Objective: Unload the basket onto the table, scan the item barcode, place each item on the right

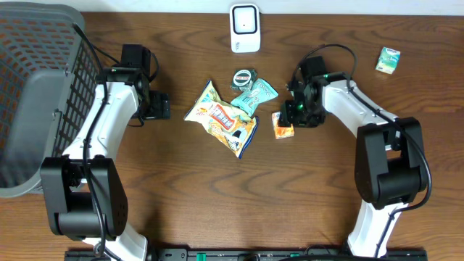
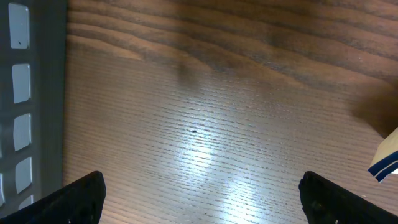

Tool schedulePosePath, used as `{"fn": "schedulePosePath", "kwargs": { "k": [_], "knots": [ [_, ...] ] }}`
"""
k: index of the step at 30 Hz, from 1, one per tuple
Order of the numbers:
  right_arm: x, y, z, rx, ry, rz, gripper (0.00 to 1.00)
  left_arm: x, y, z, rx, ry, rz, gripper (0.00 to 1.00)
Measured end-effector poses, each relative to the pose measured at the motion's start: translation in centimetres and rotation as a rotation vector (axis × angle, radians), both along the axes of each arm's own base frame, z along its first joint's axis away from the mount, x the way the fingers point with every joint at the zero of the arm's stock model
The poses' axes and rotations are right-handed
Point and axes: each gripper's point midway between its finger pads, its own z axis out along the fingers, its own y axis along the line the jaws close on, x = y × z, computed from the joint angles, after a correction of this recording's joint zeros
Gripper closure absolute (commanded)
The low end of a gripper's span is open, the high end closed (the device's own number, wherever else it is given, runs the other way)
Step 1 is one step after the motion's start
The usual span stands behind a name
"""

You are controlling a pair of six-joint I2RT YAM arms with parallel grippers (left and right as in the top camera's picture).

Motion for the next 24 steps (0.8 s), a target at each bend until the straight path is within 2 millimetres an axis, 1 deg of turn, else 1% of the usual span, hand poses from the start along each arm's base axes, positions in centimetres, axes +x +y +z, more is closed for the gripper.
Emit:
{"fn": "schedulePosePath", "kwargs": {
  "k": [1, 6, 7, 10, 12, 14, 16, 19, 20, 21, 22, 24],
  "knots": [
    [0.0, 0.2, 0.0, 0.014, -0.01, 0.001, 0.55, 0.0, 0.0, 0.0, 0.0, 0.0, 0.0, 0.03],
    [-0.2, 0.9, 0.0, 0.067, -0.013, 0.0, 0.93, 0.0, 0.0, 0.0, 0.0, 0.0, 0.0, 0.02],
    [-0.3, 0.9, 0.0, 0.072, -0.008, -0.004, 0.99, 0.0, 0.0, 0.0, 0.0, 0.0, 0.0, 0.02],
    [-0.5, 0.7, 0.2, 0.078, 0.011, -0.015, 0.99, 0.0, 0.0, 0.0, 0.0, 0.0, 0.0, 0.02],
    [-1.1, 0.0, 0.4, 0.056, 0.046, -0.024, 0.99, 0.0, 0.0, 0.0, 0.0, 0.0, 0.0, 0.02],
    [-1.8, -1.0, 0.6, 0.023, 0.088, -0.033, 0.99, 0.0, 0.0, 0.0, 0.0, 0.0, 0.0, 0.02],
    [-1.9, -1.8, 1.0, -0.009, 0.098, -0.032, 0.99, 0.0, 0.0, 0.0, 0.0, 0.0, 0.0, 0.02],
    [-1.6, -2.1, 1.2, -0.023, 0.089, -0.022, 0.99, 0.0, 0.0, 0.0, 0.0, 0.0, 0.0, 0.02],
    [-1.6, -2.2, 1.2, -0.026, 0.089, -0.019, 0.97, 0.0, 0.0, 0.0, 0.0, 0.0, 0.0, 0.02],
    [-1.7, -2.2, 1.2, -0.027, 0.089, -0.019, 0.92, 0.0, 0.0, 0.0, 0.0, 0.0, 0.0, 0.02],
    [-1.8, -2.2, 1.2, -0.029, 0.094, -0.02, 0.83, 0.0, 0.0, 0.0, 0.0, 0.0, 0.0, 0.02],
    [-2.0, -2.3, 1.2, -0.033, 0.1, -0.013, 0.78, 0.0, 0.0, 0.0, 0.0, 0.0, 0.0, 0.02]
  ]
}}
